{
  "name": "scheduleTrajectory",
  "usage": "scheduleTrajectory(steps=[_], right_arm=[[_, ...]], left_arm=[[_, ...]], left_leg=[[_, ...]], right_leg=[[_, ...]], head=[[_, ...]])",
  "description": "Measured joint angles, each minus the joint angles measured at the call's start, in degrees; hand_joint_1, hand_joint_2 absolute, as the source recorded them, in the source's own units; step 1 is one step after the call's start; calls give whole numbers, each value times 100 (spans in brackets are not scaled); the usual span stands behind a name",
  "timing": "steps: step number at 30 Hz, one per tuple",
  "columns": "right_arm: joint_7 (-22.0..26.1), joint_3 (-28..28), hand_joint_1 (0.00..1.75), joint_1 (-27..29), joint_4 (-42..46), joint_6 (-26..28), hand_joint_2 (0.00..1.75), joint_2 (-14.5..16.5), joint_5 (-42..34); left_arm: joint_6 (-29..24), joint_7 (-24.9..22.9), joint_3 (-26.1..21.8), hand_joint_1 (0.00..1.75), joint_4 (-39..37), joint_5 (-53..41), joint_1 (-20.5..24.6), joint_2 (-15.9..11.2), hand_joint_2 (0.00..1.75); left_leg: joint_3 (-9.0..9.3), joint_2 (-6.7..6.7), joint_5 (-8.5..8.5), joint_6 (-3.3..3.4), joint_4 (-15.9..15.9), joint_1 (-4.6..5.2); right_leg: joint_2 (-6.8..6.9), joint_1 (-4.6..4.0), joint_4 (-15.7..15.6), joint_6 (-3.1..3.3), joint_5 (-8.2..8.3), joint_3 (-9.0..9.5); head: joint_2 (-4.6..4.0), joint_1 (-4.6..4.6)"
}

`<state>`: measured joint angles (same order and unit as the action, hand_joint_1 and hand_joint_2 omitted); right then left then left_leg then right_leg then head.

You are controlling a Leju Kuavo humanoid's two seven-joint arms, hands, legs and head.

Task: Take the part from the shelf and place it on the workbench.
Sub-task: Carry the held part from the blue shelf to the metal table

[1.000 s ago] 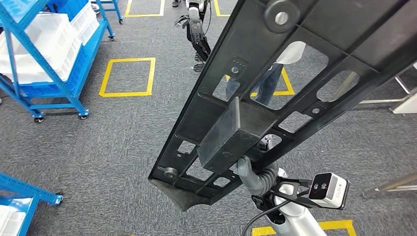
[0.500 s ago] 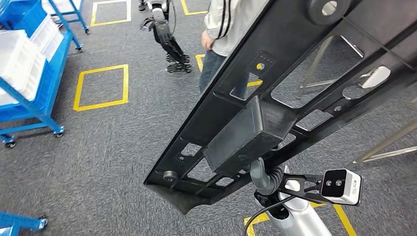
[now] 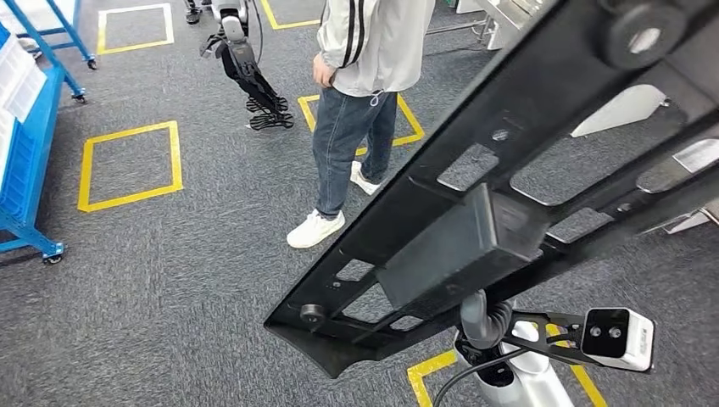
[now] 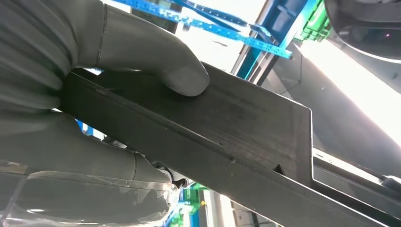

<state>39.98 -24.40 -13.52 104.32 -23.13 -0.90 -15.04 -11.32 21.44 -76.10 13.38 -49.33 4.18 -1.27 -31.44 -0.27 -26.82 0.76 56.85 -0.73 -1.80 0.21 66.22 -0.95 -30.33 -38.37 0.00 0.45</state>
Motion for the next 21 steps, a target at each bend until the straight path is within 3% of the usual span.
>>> scheduleTrajectory(steps=[2,3,4,7,9,11,13,14,16,17,18,19,21], right_arm=[[-1,107,175,95,21,-85,175,0,7],[-1,166,175,148,29,-135,175,0,20],[-1,229,175,196,44,-194,175,1,42],[0,405,175,302,146,-383,175,31,119],[1,498,175,383,223,-487,175,70,166],[0,602,175,518,296,-590,175,110,228],[1,711,175,664,381,-696,175,174,326],[2,758,175,728,426,-736,175,222,394],[3,833,175,872,504,-765,175,327,538],[3,862,175,954,541,-750,175,371,607],[2,880,175,1034,577,-727,175,402,666],[1,891,175,1102,618,-700,175,423,720],[-1,895,175,1195,702,-652,175,448,805]], left_arm=[[11,-17,-39,0,4,-7,-17,-28,175],[21,-21,-54,0,4,-13,-17,-39,175],[32,-22,-68,0,4,-19,-11,-46,175],[58,-25,-95,0,5,-28,16,-52,175],[90,-35,-99,0,6,-36,24,-56,175],[140,-50,-100,0,7,-59,33,-62,175],[173,-71,-97,0,7,-116,41,-66,175],[179,-87,-94,0,7,-156,35,-67,175],[199,-125,-87,0,7,-229,9,-67,175],[215,-145,-82,0,7,-259,-4,-64,175],[234,-162,-76,0,7,-281,-10,-59,175],[249,-177,-68,0,7,-301,-12,-54,175],[263,-190,-54,0,7,-321,-8,-41,175]], left_leg=[[-12,-123,-5,18,4,28],[-15,-182,-8,21,7,37],[-14,-238,-11,21,9,45],[11,-385,-33,-1,14,77],[27,-467,-49,-48,14,94],[48,-547,-58,-106,0,98],[16,-422,-173,-163,124,81],[-74,-294,-323,-190,352,69],[-416,-72,-729,-228,1136,43],[-589,-39,-871,-244,1512,35],[-689,-29,-904,-256,1715,26],[-676,-25,-812,-263,1673,15],[-352,48,-393,-275,970,-21]], right_leg=[[116,15,748,-26,-306,-340],[133,17,874,-27,-313,-388],[151,15,751,-19,-213,-312],[401,-38,-488,71,265,362],[499,-88,-880,130,345,553],[389,-91,-909,171,369,549],[289,-53,-974,217,415,578],[238,-30,-1005,237,436,594],[130,-16,-1013,255,446,599],[66,-15,-1009,257,445,599],[2,-14,-1003,256,444,601],[-67,-11,-992,251,441,604],[-207,5,-948,221,421,606]], head=[[0,10],[0,11],[0,12],[0,8],[0,4],[0,4],[0,3],[0,-6],[0,-25],[0,-33],[0,-35],[0,-34],[0,-35]])
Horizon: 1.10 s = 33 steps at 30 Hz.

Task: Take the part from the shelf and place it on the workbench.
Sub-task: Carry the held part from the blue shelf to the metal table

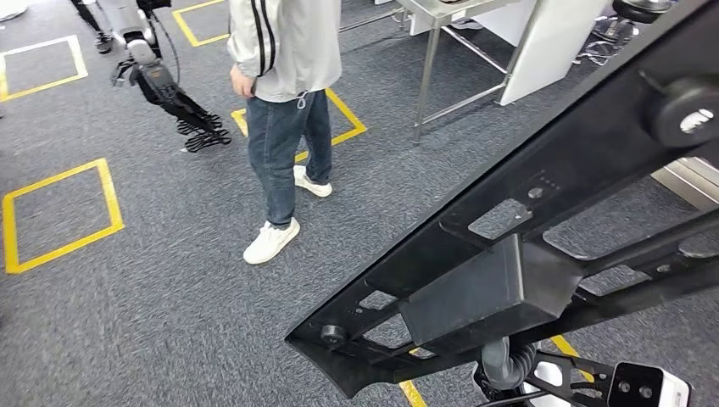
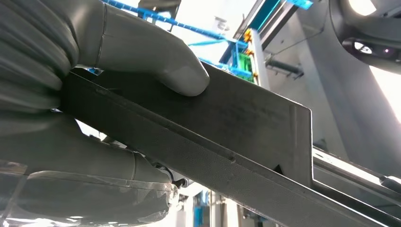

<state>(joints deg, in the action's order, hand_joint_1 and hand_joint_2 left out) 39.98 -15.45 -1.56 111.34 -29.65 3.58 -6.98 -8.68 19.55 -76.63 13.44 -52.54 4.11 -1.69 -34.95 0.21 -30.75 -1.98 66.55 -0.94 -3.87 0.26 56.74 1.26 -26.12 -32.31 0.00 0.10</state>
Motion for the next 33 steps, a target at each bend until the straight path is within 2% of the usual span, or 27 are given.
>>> scheduleTrajectory(steps=[1,2,3,4,6,8,10,11,12,13,14,15,17,18,19,21,22,23,25,26,27,28,29,30,32,33], right_arm=[[1,-2,175,25,39,17,175,8,36],[1,-7,175,37,68,42,175,13,68],[-1,-21,175,43,87,85,175,18,101],[-2,-40,175,48,95,138,175,20,129],[-4,-84,175,60,99,259,175,22,172],[-5,-112,175,54,102,333,175,21,197],[-6,-147,175,49,102,362,175,20,211],[-7,-168,175,50,97,384,175,18,213],[-7,-189,175,47,90,437,175,10,209],[-7,-216,175,31,79,537,175,-10,192],[-7,-252,175,-1,67,671,175,-44,163],[-7,-296,175,-49,54,820,175,-92,120],[-6,-390,175,-185,27,1041,175,-212,-14],[-6,-436,175,-267,7,1099,175,-278,-102],[-5,-482,175,-348,-21,1124,175,-347,-197],[-7,-580,175,-488,-95,1117,175,-462,-343],[-6,-634,175,-534,-129,1091,175,-495,-366],[-5,-686,175,-569,-154,1062,175,-509,-356],[-4,-833,175,-611,-190,1019,175,-505,-241],[-7,-912,175,-632,-213,1020,175,-499,-178],[-10,-1002,175,-661,-245,1034,175,-493,-126],[-16,-1076,175,-706,-277,1064,175,-491,-111],[-24,-1141,175,-771,-308,1105,175,-490,-123],[-31,-1193,175,-841,-329,1150,175,-491,-160],[-27,-1246,175,-935,-334,1226,175,-512,-262],[-19,-1256,175,-932,-310,1245,175,-540,-308]], left_arm=[[1,1,5,0,0,1,2,7,175],[1,6,7,0,0,10,4,15,175],[3,11,8,0,0,25,9,25,175],[7,17,9,0,0,38,17,35,175],[33,25,12,0,0,47,43,62,175],[73,36,24,0,0,36,62,86,175],[94,42,40,0,0,14,43,99,175],[98,42,45,0,0,4,27,104,175],[105,39,51,0,0,-12,16,110,175],[116,36,58,0,0,-33,15,114,175],[130,31,70,0,0,-61,21,118,175],[143,26,86,0,0,-93,31,122,175],[158,19,115,0,-1,-134,49,143,175],[160,17,124,0,-2,-135,56,152,175],[158,19,127,0,-2,-120,61,161,175],[140,30,127,0,-3,-63,80,175,175],[127,39,124,0,-5,-29,91,186,175],[116,46,120,0,-7,-2,101,199,175],[104,62,102,0,-11,37,93,223,175],[104,70,95,0,-13,43,78,235,175],[108,79,89,0,-15,46,63,249,175],[118,87,88,0,-16,38,54,261,175],[133,96,88,0,-17,22,53,273,175],[154,105,89,0,-17,2,56,280,175],[197,118,90,0,-17,-37,69,281,175],[211,119,91,0,-17,-47,75,279,175]], left_leg=[[194,104,157,-3,-415,-16],[328,195,246,5,-705,-29],[397,260,266,23,-858,-32],[411,275,241,54,-889,-21],[418,176,268,140,-905,-14],[422,74,304,219,-942,-19],[410,-42,311,257,-952,0],[404,-109,308,264,-951,14],[402,-176,305,269,-950,27],[403,-238,301,273,-949,39],[410,-295,297,275,-948,51],[422,-346,291,276,-949,64],[443,-437,273,261,-948,94],[448,-482,265,244,-947,103],[451,-529,260,224,-950,109],[467,-615,248,174,-963,109],[464,-568,203,147,-921,106],[414,-463,105,121,-783,99],[128,-181,-242,72,-134,73],[-74,-108,-412,49,279,62],[-242,-80,-504,29,599,53],[-327,-72,-484,15,727,44],[-298,-68,-340,5,610,34],[-158,-41,-108,0,265,19],[193,176,242,4,-534,-14],[299,269,309,22,-771,-22]], right_leg=[[-69,-1,42,-28,-17,-12],[-134,0,74,-60,-27,-32],[-191,0,97,-93,-30,-55],[-244,2,105,-129,-23,-78],[-292,22,102,-197,-17,-102],[-77,17,343,-249,-187,-220],[229,9,1057,-282,-567,-556],[301,10,1460,-293,-730,-747],[332,12,1734,-295,-805,-877],[346,10,1788,-286,-765,-898],[368,2,1600,-265,-624,-799],[425,-17,1200,-226,-417,-588],[667,-91,376,-120,-134,-169],[747,-127,139,-78,-75,-58],[777,-150,59,-53,-76,-35],[654,-133,17,-27,-35,-37],[599,-109,-26,-7,-9,-17],[545,-84,-68,13,19,5],[436,-59,-109,40,47,27],[374,-58,-103,45,48,23],[306,-57,-94,47,46,20],[235,-56,-80,46,43,18],[160,-53,-59,38,36,17],[87,-46,-31,24,24,17],[-35,-39,44,-21,-13,-4],[-82,-38,72,-51,-22,-28]], head=[[-1,-3],[-1,-5],[-1,-12],[-1,-17],[0,-25],[0,5],[0,38],[0,42],[0,42],[0,42],[0,43],[0,43],[0,38],[0,36],[0,33],[0,34],[0,33],[0,29],[0,10],[0,-1],[0,-7],[0,-7],[0,-8],[0,-6],[0,-12],[0,-13]])
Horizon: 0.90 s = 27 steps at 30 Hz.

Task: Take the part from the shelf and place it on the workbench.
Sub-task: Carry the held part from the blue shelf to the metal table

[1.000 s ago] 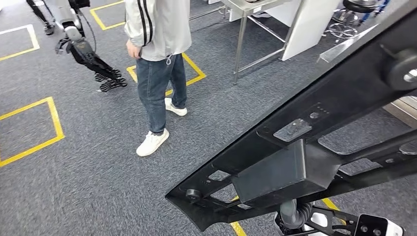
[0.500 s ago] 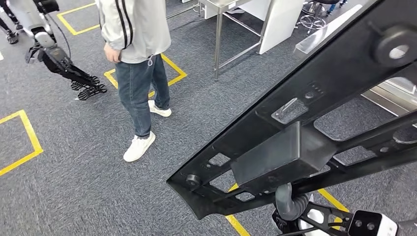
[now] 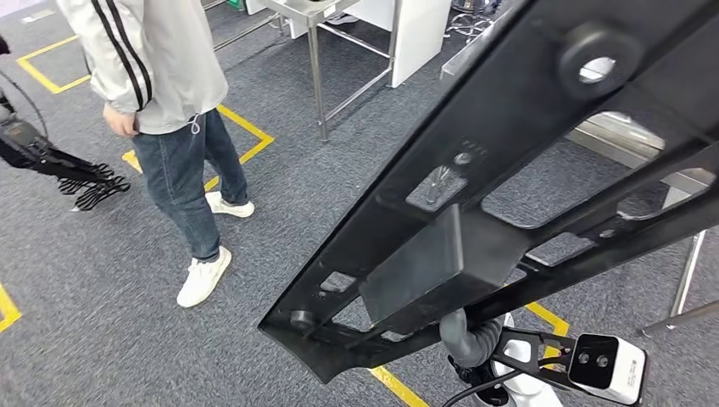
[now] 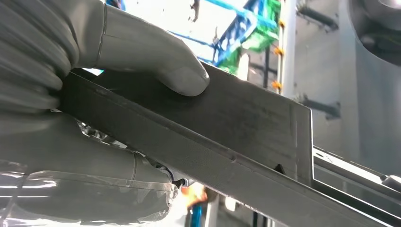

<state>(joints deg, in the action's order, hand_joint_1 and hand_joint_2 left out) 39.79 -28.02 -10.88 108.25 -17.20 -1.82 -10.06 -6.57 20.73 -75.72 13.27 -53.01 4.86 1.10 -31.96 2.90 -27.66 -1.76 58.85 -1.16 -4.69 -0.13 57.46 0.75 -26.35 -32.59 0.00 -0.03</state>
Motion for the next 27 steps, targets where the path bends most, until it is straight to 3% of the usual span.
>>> scheduleTrajectory(steps=[1,3,5,6,8,9,10,11,12,14,16,17,19,21,22,24,25,26,27], right_arm=[[9,-4,175,38,43,6,175,-45,-33],[16,-6,175,168,164,-25,175,-149,-56],[19,4,175,304,305,-102,175,-232,-37],[20,13,175,353,371,-153,175,-264,-16],[20,32,175,431,447,-222,175,-298,24],[20,43,175,467,462,-246,175,-309,40],[19,56,175,499,468,-258,175,-319,50],[18,69,175,520,471,-273,175,-331,58],[17,84,175,529,474,-287,175,-343,61],[17,115,175,520,478,-304,175,-373,33],[17,158,175,502,473,-316,175,-424,-66],[17,186,175,494,465,-333,175,-463,-138],[17,251,175,495,443,-396,175,-554,-279],[18,313,175,498,421,-481,175,-614,-363],[19,336,175,503,410,-526,175,-631,-388],[17,373,175,521,377,-613,175,-657,-409],[16,387,175,532,357,-651,175,-669,-410],[14,402,175,540,337,-688,175,-678,-407],[14,416,175,542,318,-720,175,-683,-402]], left_arm=[[7,-5,1,0,0,-7,4,-5,175],[6,-25,1,0,-1,-10,10,-14,175],[3,-49,1,0,-4,-10,19,-21,175],[-2,-65,1,0,-5,-9,18,-22,175],[-14,-90,1,0,-5,-6,5,-32,175],[-19,-99,0,0,-5,-4,-3,-35,175],[-21,-102,-1,0,-5,-1,-5,-38,175],[-23,-102,-1,0,-5,4,-1,-40,175],[-25,-105,-1,0,-5,8,6,-40,175],[-29,-119,-1,0,-6,13,25,-42,175],[-31,-151,-1,0,-6,22,36,-43,175],[-32,-174,-2,0,-7,29,38,-42,175],[-35,-213,-3,0,-7,46,47,-43,175],[-39,-230,-8,0,-7,60,51,-43,175],[-40,-235,-12,0,-7,68,44,-43,175],[-40,-242,-26,0,-7,85,13,-42,175],[-38,-243,-31,0,-7,91,-1,-40,175],[-36,-243,-35,0,-7,94,-10,-38,175],[-31,-242,-36,0,-7,94,-13,-36,175]], left_leg=[[36,66,-5,26,-87,1],[34,-5,9,97,-105,5],[45,-112,36,170,-149,-10],[50,-180,45,201,-172,-18],[49,-319,40,236,-182,-4],[48,-391,34,241,-181,3],[49,-458,28,241,-180,7],[52,-519,21,237,-179,8],[61,-575,13,227,-178,8],[91,-663,-11,189,-170,24],[118,-742,-36,133,-166,48],[130,-791,-43,102,-170,57],[155,-825,-74,37,-167,49],[52,-626,-278,-11,115,30],[-94,-486,-456,-23,439,18],[-478,-366,-780,-33,1222,12],[-618,-350,-818,-35,1469,12],[-661,-344,-740,-29,1497,12],[-589,-329,-550,-16,1277,12]], right_leg=[[-39,2,15,-31,0,-26],[-117,8,12,-93,17,-63],[-2,1,144,-146,-82,-132],[123,0,380,-170,-225,-246],[355,22,1150,-216,-596,-622],[394,37,1507,-234,-721,-800],[410,51,1695,-247,-744,-894],[422,62,1669,-254,-667,-881],[456,69,1397,-253,-495,-739],[696,43,536,-210,-146,-283],[877,-7,29,-148,-28,-28],[867,-29,-16,-122,-43,-23],[738,-11,-45,-66,-13,-24],[627,22,-91,-4,21,4],[572,29,-100,16,30,13],[445,21,-94,39,29,12],[373,15,-86,45,27,13],[300,11,-73,47,21,15],[227,8,-58,44,12,21]], head=[[0,-4],[0,-5],[-1,17],[-1,38],[-1,83],[0,85],[0,86],[0,86],[0,87],[-1,88],[-1,83],[-1,78],[0,76],[0,58],[0,43],[0,26],[0,24],[0,24],[0,23]])
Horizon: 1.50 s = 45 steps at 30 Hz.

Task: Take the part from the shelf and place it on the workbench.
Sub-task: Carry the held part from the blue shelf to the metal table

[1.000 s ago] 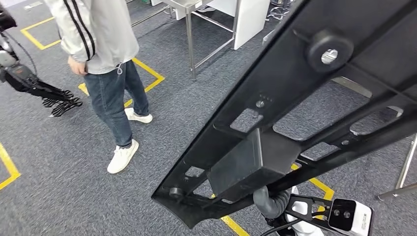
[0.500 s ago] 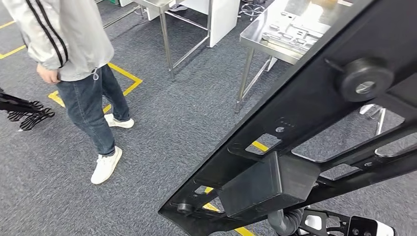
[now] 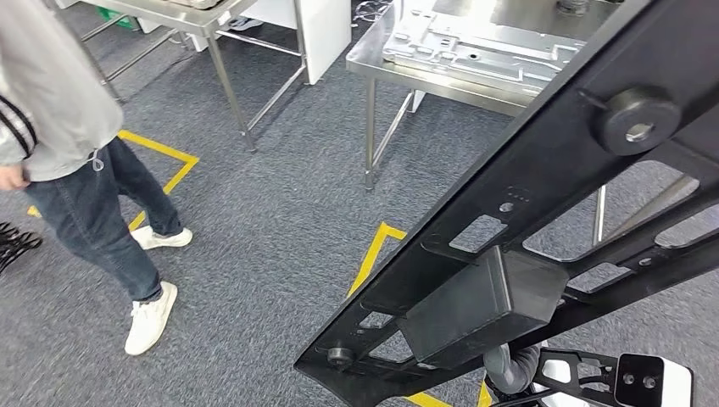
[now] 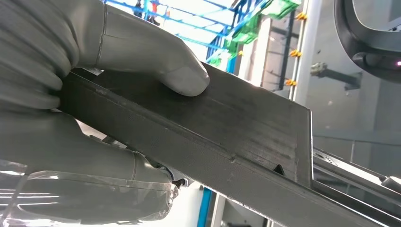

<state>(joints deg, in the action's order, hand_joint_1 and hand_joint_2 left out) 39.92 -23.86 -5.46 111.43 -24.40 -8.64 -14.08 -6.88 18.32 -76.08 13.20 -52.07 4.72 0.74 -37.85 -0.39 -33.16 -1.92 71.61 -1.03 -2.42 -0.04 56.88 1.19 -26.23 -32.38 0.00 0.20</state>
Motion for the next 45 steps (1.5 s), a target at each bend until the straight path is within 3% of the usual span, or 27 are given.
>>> scheduleTrajectory(steps=[1,3,5,7,9,12,13,14,16,18,19,22,24,27,28,29,30,31,33,35,37,38,40,41,43,44,45], right_arm=[[-1,13,175,-2,-17,-28,175,-1,7],[-1,36,175,-15,-45,-57,175,-1,15],[-1,59,175,-32,-69,-60,175,-1,8],[-2,85,175,-52,-80,-54,175,-9,-18],[0,107,175,-99,-85,-34,175,-26,-44],[1,119,175,-161,-112,-4,175,-40,-50],[0,117,175,-164,-127,12,175,-42,-43],[-1,114,175,-168,-141,33,175,-42,-33],[-1,102,175,-192,-161,80,175,-43,-8],[-1,91,175,-235,-167,106,175,-43,4],[-1,87,175,-255,-170,113,175,-43,5],[0,78,175,-288,-178,143,175,-45,-4],[0,73,175,-330,-184,189,175,-50,-43],[0,66,175,-401,-218,242,175,-57,-109],[-1,62,175,-406,-235,246,175,-59,-116],[-1,57,175,-406,-251,248,175,-62,-118],[-1,51,175,-409,-263,249,175,-64,-119],[-1,45,175,-414,-271,250,175,-66,-121],[-1,36,175,-430,-279,270,175,-70,-135],[-1,23,175,-447,-289,308,175,-79,-163],[-2,8,175,-458,-299,331,175,-106,-201],[-1,2,175,-466,-301,343,175,-128,-221],[-1,-10,175,-514,-307,378,175,-173,-245],[-1,-18,175,-538,-311,398,175,-188,-255],[-1,-37,175,-567,-330,427,175,-216,-276],[-1,-46,175,-569,-343,443,175,-232,-286],[-1,-57,175,-574,-356,468,175,-253,-291]], left_arm=[[6,3,-1,0,0,-1,0,1,175],[14,16,-2,0,0,-3,6,-1,175],[17,34,-2,0,0,-5,13,-1,175],[28,57,-2,0,-1,-15,27,8,175],[50,76,-2,0,-2,-35,44,20,175],[72,87,-2,0,-2,-51,36,24,175],[76,87,-2,0,-2,-53,32,24,175],[80,87,-2,0,-2,-54,33,25,175],[87,87,-2,0,-2,-56,43,31,175],[93,87,-2,0,-2,-56,51,39,175],[95,87,-2,0,-2,-57,54,41,175],[96,76,0,0,-2,-66,64,44,175],[102,65,1,0,-2,-83,70,45,175],[109,43,2,0,-2,-115,55,44,175],[109,39,2,0,-2,-119,45,44,175],[109,38,2,0,-2,-122,37,44,175],[109,37,2,0,-2,-125,32,44,175],[110,38,2,0,-2,-128,31,43,175],[119,46,3,0,-2,-135,35,37,175],[135,63,4,0,-3,-138,40,34,175],[150,80,7,0,-4,-139,50,37,175],[158,85,10,0,-4,-139,58,39,175],[172,94,16,0,-4,-139,64,44,175],[176,95,17,0,-4,-139,59,44,175],[189,91,17,0,-4,-138,39,44,175],[201,89,17,0,-4,-137,36,44,175],[219,90,17,0,-4,-134,37,44,175]], left_leg=[[165,64,246,24,-413,0],[475,265,546,74,-1153,-1],[564,351,567,115,-1371,17],[585,260,597,174,-1415,15],[616,155,634,245,-1484,-12],[627,-16,636,290,-1511,-9],[628,-74,629,291,-1509,-6],[632,-130,621,285,-1506,-6],[655,-228,598,259,-1499,-7],[686,-308,564,210,-1488,11],[698,-343,550,177,-1484,23],[734,-448,525,72,-1502,35],[695,-348,387,19,-1337,12],[202,-52,-151,-18,-252,-10],[22,-21,-254,-23,89,-10],[-69,-11,-236,-22,226,-9],[-50,-5,-99,-14,126,-10],[81,21,129,-1,-208,-12],[423,218,493,42,-1018,-19],[571,358,571,93,-1362,-10],[580,291,579,156,-1377,0],[589,244,596,197,-1401,-6],[609,129,627,271,-1455,-32],[611,67,630,292,-1464,-28],[607,-47,621,308,-1462,-18],[608,-91,616,307,-1461,-13],[611,-127,611,301,-1460,-9]], right_leg=[[-72,1,17,-8,-12,6],[-192,-4,51,-42,-31,-3],[-286,12,62,-101,-26,-39],[-348,29,60,-174,-20,-60],[-188,17,271,-236,-166,-159],[139,53,1345,-324,-686,-689],[171,75,1623,-350,-761,-833],[191,96,1693,-370,-724,-873],[275,126,1131,-385,-372,-593],[457,111,316,-341,-68,-188],[510,94,88,-308,-3,-79],[409,69,1,-208,16,-58],[318,89,-52,-134,46,-23],[178,86,-77,-68,57,3],[119,78,-71,-61,53,4],[56,71,-62,-58,49,5],[-12,68,-47,-61,43,8],[-80,68,-27,-70,32,10],[-200,70,25,-106,4,-3],[-297,76,53,-169,0,-44],[-373,84,37,-243,18,-75],[-333,87,52,-273,3,-83],[-84,90,372,-329,-200,-229],[68,95,720,-356,-381,-389],[193,108,1502,-408,-702,-778],[205,114,1698,-420,-730,-878],[210,118,1665,-422,-650,-865]], head=[[0,-1],[-1,1],[-1,-1],[-1,-5],[-1,19],[0,60],[0,60],[0,61],[0,62],[0,59],[0,57],[-1,51],[-1,34],[-1,-14],[-1,-21],[0,-23],[0,-24],[0,-24],[0,-24],[0,-25],[0,-27],[0,-24],[-1,2],[-1,16],[0,32],[0,32],[0,32]])
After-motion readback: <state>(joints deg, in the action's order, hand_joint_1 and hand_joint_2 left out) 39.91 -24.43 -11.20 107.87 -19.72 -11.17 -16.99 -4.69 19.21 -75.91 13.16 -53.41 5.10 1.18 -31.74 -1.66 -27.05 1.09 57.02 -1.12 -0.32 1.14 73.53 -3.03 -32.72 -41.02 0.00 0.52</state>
